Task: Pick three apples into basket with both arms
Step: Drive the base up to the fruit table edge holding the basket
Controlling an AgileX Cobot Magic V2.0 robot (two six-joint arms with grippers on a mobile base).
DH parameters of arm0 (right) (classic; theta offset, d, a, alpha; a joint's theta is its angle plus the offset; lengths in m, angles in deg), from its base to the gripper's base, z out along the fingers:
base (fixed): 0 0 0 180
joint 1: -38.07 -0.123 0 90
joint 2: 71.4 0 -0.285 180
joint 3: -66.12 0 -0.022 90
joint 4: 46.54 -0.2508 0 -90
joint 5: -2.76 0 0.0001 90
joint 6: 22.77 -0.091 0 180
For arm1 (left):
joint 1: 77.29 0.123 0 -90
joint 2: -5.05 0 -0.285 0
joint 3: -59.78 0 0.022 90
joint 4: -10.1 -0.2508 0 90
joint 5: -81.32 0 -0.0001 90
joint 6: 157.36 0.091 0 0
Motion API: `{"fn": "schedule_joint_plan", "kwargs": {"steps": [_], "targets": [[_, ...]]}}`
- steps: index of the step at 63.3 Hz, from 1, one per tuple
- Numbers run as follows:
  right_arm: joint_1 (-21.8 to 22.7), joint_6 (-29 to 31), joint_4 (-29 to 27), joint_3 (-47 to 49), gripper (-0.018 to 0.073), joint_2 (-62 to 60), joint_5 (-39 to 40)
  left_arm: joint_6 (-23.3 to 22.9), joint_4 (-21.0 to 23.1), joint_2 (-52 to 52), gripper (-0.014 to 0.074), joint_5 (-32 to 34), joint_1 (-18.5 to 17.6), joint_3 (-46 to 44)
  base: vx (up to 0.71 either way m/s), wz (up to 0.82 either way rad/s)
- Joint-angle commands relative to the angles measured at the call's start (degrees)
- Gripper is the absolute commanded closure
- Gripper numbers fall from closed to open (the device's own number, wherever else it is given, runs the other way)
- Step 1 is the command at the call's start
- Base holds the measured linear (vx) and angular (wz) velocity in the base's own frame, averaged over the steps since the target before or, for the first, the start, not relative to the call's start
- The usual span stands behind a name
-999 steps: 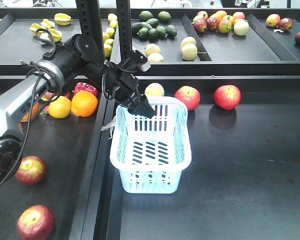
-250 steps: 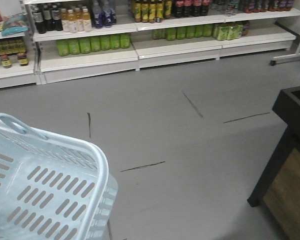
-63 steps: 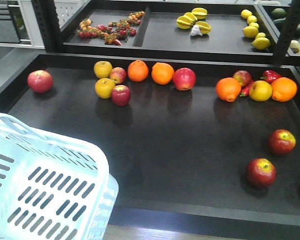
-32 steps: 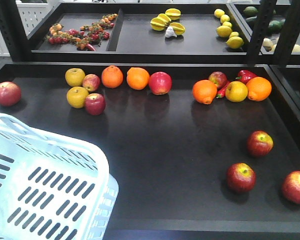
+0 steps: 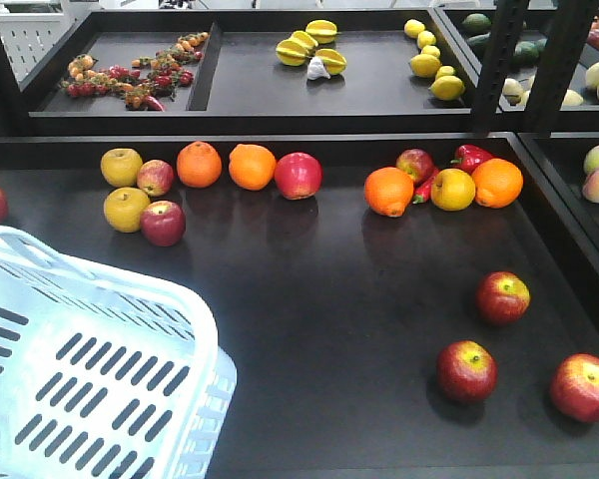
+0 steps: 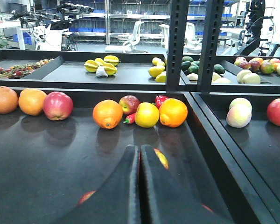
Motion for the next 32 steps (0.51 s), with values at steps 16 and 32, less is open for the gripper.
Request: {"fn": "schedule_joint_plan", "kwargs": {"steps": [16,32], "targets": [[0.28,0.44,0.34,-0.77,0.0564,-0.65,4.04,-0.39,1.20,0.51,0.0603,5.39,-0.07,-1.73,0.06,-0.04],[0.28,0.44,0.34,-0.77,0.0564,-0.65,4.04,-0.39,1.20,0.51,0.0603,5.39,-0.07,-1.73,0.06,-0.02]]}}
